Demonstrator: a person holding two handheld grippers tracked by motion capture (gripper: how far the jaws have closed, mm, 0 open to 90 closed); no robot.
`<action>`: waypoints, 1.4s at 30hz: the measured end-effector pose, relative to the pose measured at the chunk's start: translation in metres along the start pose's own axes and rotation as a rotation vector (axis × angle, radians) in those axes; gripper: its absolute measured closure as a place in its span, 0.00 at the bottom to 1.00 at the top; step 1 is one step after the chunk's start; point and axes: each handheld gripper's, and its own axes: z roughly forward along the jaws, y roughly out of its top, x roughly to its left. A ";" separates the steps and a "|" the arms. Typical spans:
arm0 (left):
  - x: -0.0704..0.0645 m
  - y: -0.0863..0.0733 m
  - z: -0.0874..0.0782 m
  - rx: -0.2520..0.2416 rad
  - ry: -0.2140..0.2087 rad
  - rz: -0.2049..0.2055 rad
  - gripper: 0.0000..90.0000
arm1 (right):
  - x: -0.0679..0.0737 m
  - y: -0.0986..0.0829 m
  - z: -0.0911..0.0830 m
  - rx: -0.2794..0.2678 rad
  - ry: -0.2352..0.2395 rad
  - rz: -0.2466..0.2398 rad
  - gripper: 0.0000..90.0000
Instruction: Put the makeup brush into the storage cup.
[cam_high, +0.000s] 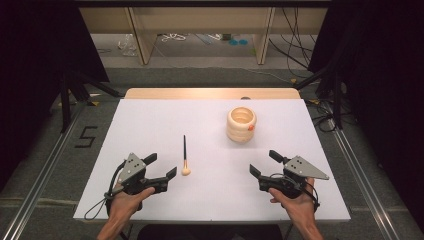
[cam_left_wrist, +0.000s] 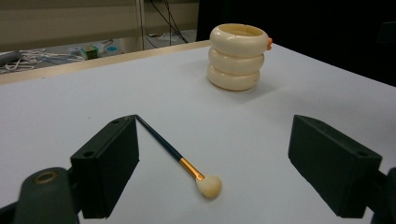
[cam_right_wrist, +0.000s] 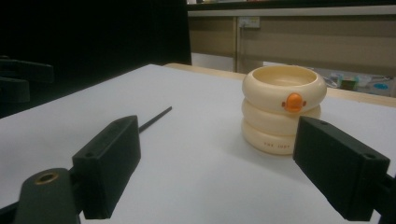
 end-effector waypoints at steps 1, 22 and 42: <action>0.000 0.000 0.000 0.000 0.000 0.000 0.18 | 0.000 0.000 0.000 0.000 0.000 0.000 0.18; 0.001 0.000 0.003 0.032 0.008 -0.002 0.18 | 0.000 0.000 0.001 0.007 0.007 0.001 0.18; -0.004 0.018 0.032 0.249 0.005 -0.041 0.18 | 0.000 -0.002 0.004 0.015 0.031 0.001 0.18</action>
